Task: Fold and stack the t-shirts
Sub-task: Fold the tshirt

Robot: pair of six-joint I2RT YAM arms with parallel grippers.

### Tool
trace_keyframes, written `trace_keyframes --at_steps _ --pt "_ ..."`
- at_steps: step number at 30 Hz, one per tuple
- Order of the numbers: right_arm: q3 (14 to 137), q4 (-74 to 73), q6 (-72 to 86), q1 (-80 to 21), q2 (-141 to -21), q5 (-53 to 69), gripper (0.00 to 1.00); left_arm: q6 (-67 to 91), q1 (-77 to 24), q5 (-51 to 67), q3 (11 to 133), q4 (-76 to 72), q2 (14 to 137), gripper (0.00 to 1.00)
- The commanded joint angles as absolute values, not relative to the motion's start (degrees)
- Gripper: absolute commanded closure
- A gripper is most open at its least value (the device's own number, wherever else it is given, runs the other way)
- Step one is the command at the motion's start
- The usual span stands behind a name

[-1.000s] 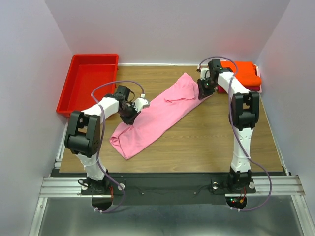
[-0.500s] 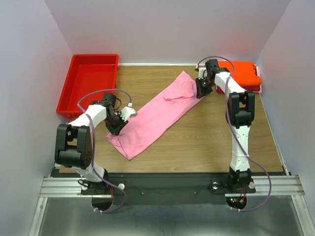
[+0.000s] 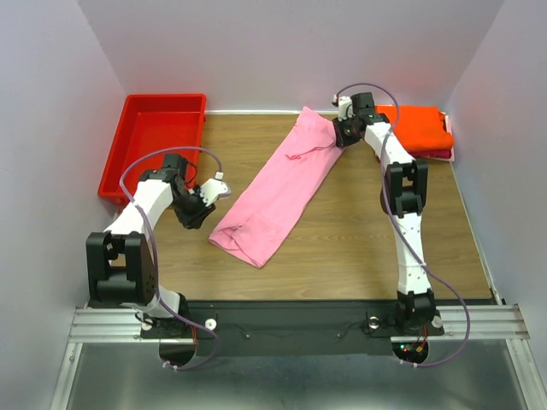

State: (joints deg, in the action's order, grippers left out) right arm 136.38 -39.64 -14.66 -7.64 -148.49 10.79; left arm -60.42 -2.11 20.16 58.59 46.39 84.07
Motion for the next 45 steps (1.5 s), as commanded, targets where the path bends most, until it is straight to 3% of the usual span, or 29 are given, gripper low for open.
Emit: trace_keyframes --at_steps 1,4,7,12,17,22,33,38,45 --pt "138.78 -29.37 -20.38 -9.84 -154.42 6.33 0.68 -55.47 -6.32 25.14 63.45 42.73 84.19 0.58" --pt "142.01 -25.06 -23.29 -11.16 -155.74 5.19 0.55 -49.42 -10.36 25.75 66.34 37.47 87.0 0.59" --pt "143.53 -24.7 -23.73 -11.51 -153.22 2.03 0.54 -44.59 -14.14 25.23 69.69 33.06 92.18 0.61" --pt "134.5 -23.91 -23.21 -11.51 -142.05 1.67 0.52 -40.17 -16.61 24.96 73.12 27.87 97.73 0.66" --pt "129.64 -23.82 -20.92 -11.51 -135.36 2.9 0.39 -39.9 -18.72 23.73 72.86 25.23 102.39 0.7" --pt "127.89 -24.34 -19.43 -11.43 -132.55 2.81 0.38 -41.04 -19.34 21.71 68.91 24.17 103.01 0.73" --pt "108.38 -26.19 -8.62 -13.18 -124.45 20.91 0.6 -39.82 -23.2 20.04 60.04 25.84 101.25 0.87" --pt "108.36 -26.37 -5.98 -13.71 -128.66 24.08 0.64 -36.22 -28.9 23.02 58.98 26.89 99.93 0.9" --pt "114.07 -26.37 -8.08 -13.71 -137.45 17.6 0.68 -30.85 -32.78 27.24 58.89 28.04 99.23 0.93"
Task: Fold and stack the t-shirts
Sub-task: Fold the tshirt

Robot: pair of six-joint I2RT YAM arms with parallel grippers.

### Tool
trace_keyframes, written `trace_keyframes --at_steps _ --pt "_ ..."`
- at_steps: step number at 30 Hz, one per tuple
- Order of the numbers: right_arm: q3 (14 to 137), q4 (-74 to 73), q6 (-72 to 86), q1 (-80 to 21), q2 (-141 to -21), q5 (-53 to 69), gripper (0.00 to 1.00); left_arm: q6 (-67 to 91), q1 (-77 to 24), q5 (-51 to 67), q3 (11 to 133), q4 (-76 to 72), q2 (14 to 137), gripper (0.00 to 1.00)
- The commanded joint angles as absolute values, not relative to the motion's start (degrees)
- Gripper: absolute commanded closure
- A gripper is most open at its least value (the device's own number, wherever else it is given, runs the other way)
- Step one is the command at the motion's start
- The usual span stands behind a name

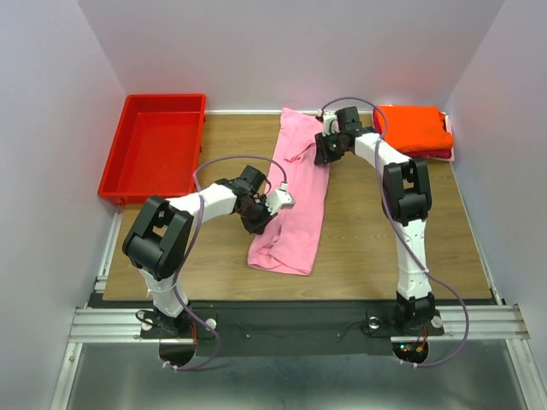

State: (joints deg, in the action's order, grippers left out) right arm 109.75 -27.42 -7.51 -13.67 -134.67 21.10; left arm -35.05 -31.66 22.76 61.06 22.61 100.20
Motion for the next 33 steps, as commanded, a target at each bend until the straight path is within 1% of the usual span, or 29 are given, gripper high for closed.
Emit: trace_keyframes --at_steps 1,3,4,5,7,8,9,10,11,12,15,16,17,19,21,22,23,24,25,26,29,31,33 --pt "115.3 -26.45 -8.69 -13.62 -139.98 16.45 0.69 -30.85 -34.18 26.81 58.97 28.73 99.05 0.93" --pt "119.78 -26.46 -9.23 -13.71 -142.2 14.6 0.69 -31.2 -34.63 27.77 58.71 28.83 97.65 0.93" --pt "121.54 -26.46 -9.05 -13.62 -143.25 14.59 0.69 -31.46 -34.8 28.21 58.71 29.26 97.21 0.91" --pt "123.03 -26.54 -8.7 -13.71 -144.48 14.76 0.69 -31.73 -34.72 28.56 58.88 29.44 96.77 0.82" --pt "124.89 -26.63 -8.0 -13.71 -143.88 17.38 0.66 -33.3 -34.63 29.0 59.67 30.32 94.84 0.75" --pt "124.63 -26.72 -7.82 -13.71 -143.01 18.53 0.63 -34.01 -34.45 29.53 59.76 30.58 93.88 0.7" --pt "122.71 -26.89 -7.65 -13.71 -139.95 21.42 0.57 -34.97 -34.28 30.4 60.03 30.67 91.6 0.68" --pt "121.22 -27.07 -7.91 -13.71 -137.92 23.01 0.54 -35.42 -33.93 31.28 60.46 31.02 90.28 0.66" --pt "119.37 -27.24 -8.17 -13.71 -135.29 24.59 0.47 -35.94 -33.32 32.77 60.73 31.46 88.09 0.62" --pt "117.7 -27.25 -8.52 -13.71 -130.57 26.09 0.43 -36.21 -32.96 33.31 60.99 31.73 86.94 0.62" --pt "111.99 -27.51 -8.18 -13.62 -123.07 29.7 0.38 -36.21 -31.04 35.67 61.35 32.43 83.6 0.62" --pt "108.75 -27.86 -8.0 -13.71 -118.35 31.53 0.38 -35.69 -30.5 36.12 61.26 32.52 83.15 0.62" --pt "107.24 -28.04 -7.65 -13.71 -116.3 32.51 0.38 -35.42 -29.98 36.47 61.26 32.61 82.88 0.62" --pt "103.03 -28.47 -6.42 -13.8 -110.34 35.85 0.38 -34.2 -28.04 37.61 60.91 32.26 82.35 0.62" --pt "97.05 -29.88 -5.98 -14.32 -106.98 37.43 0.45 -31.91 -26.64 38.58 60.65 31.64 82.35 0.63" --pt "95.47 -30.58 -6.15 -15.63 -105.66 37.88 0.5 -31.47 -25.33 39.02 60.21 31.21 82.53 0.63" --pt "92.14 -32.76 -6.67 -16.69 -103.21 38.23 0.61 -29.99 -24.36 39.89 60.03 30.85 82.7 0.64" --pt "90.46 -33.65 -7.2 -17.74 -102.05 37.97 0.65 -29.19 -23.39 40.6 59.86 30.5 82.88 0.64" --pt "88.26 -34.62 -8.25 -20.89 -100.65 37.45 0.69 -28.57 -20.77 41.3 59.77 30.24 83.14 0.64" --pt "84.07 -34.72 -8.78 -22.66 -98.02 36.57 0.73 -27.43 -19.7 42.35 59.85 30.06 83.75 0.64" --pt "78.15 -34.63 -10.72 -30.13 -93.88 31.83 0.75 -26.81 -16.27 42.63 60.91 30.23 84.9 0.65" --pt "74.64 -34.72 -11.25 -33.21 -93.52 28.93 0.75 -26.54 -15.65 42.01 61.17 29.8 84.9 0.65" --pt "72.61 -34.63 -11.6 -38.47 -93.78 25.69 0.75 -25.84 -15.29 41.05 60.91 29.1 84.64 0.65"
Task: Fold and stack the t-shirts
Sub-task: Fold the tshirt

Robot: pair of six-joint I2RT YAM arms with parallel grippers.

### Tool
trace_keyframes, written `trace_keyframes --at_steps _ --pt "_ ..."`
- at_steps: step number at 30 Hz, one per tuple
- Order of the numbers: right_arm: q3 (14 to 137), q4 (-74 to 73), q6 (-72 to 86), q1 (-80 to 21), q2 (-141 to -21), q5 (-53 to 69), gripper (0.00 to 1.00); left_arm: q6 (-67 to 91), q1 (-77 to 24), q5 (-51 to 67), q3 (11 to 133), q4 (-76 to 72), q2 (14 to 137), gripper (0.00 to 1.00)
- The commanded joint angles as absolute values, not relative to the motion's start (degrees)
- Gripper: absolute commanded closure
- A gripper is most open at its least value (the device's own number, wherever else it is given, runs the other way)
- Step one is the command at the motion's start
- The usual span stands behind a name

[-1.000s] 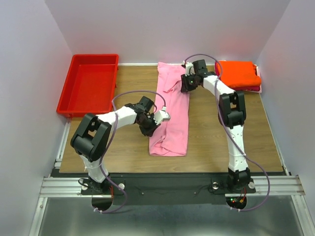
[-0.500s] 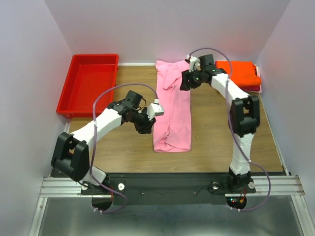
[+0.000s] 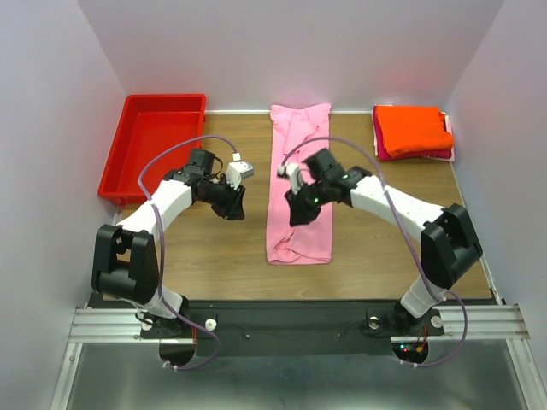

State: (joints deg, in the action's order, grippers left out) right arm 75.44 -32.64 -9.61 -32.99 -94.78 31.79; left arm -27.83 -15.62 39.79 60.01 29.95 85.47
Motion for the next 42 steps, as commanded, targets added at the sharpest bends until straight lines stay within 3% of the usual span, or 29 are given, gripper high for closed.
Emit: trace_keyframes --at_steps 1,4,7,16,26,37,42 --pt "71.99 -34.63 -11.78 -39.89 -94.13 24.19 0.75 -25.49 -15.12 40.7 60.73 28.92 84.38 0.65" --pt "70.76 -34.45 -10.64 -43.76 -95.01 17.95 0.75 -24.7 -14.85 40.25 60.03 28.39 83.24 0.65" --pt "69.35 -33.14 -11.33 -46.23 -94.75 12.77 0.68 -24.0 -14.77 39.64 58.36 27.16 81.74 0.65" --pt "72.86 -33.84 -10.02 -49.21 -100.9 12.57 0.67 -23.03 -14.85 38.5 55.73 26.28 79.37 0.65" --pt "74.7 -33.93 -9.4 -51.06 -104.32 11.87 0.55 -23.47 -14.85 37.88 54.76 26.54 77.78 0.65" --pt "75.32 -34.01 -8.88 -51.07 -106.7 6.86 0.66 -23.99 -14.77 37.18 54.58 27.16 77.43 0.65" --pt "75.5 -34.1 -8.61 -51.07 -105.3 7.64 0.77 -24.26 -14.85 37.09 54.84 27.25 77.96 0.65"
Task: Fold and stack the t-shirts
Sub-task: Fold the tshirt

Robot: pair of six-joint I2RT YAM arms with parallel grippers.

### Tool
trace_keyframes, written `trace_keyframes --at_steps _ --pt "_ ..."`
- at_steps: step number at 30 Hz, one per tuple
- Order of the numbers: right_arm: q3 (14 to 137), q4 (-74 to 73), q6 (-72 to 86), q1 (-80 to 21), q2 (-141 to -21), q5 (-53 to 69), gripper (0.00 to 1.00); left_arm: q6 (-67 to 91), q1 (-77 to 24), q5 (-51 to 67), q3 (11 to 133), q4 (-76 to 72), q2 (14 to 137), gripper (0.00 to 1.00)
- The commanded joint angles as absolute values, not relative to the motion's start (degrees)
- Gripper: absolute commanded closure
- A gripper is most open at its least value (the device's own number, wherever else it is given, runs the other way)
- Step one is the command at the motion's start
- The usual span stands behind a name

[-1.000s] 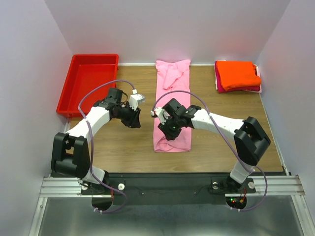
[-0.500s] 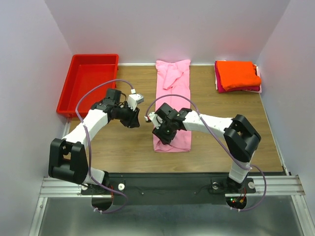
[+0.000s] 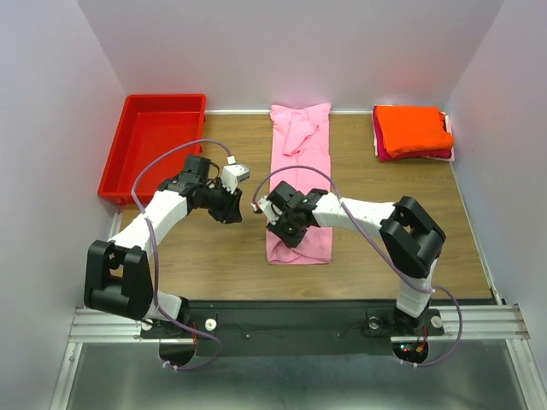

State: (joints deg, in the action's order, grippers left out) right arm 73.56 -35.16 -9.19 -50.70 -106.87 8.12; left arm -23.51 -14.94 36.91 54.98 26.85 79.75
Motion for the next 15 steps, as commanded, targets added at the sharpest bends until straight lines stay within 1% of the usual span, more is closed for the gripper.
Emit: trace_keyframes --at_steps 1,4,5,6,9,12,15 --pt "75.5 -34.1 -8.61 -51.15 -104.16 7.91 0.79 -24.34 -14.85 37.09 54.84 27.33 77.96 0.65" --pt "74.98 -34.37 -8.09 -51.15 -101.53 9.22 0.82 -25.13 -14.85 37.44 55.11 27.68 78.13 0.65" --pt "74.71 -34.37 -8.17 -51.15 -100.9 9.32 0.85 -25.22 -14.85 37.35 55.19 27.69 78.22 0.65" --pt "73.92 -34.45 -8.09 -51.07 -99.59 9.4 0.91 -25.4 -14.85 37.27 55.54 27.95 78.48 0.65" --pt "72.61 -34.54 -8.17 -51.06 -98.0 8.7 0.99 -25.49 -14.77 37.35 56.16 28.3 79.36 0.66" --pt "71.11 -34.54 -8.44 -50.8 -96.07 7.74 0.99 -25.58 -14.85 37.53 56.95 28.57 79.98 0.66" --pt "70.05 -34.54 -8.79 -50.01 -94.49 10.19 0.99 -25.93 -14.85 37.88 57.48 28.74 80.24 0.66"
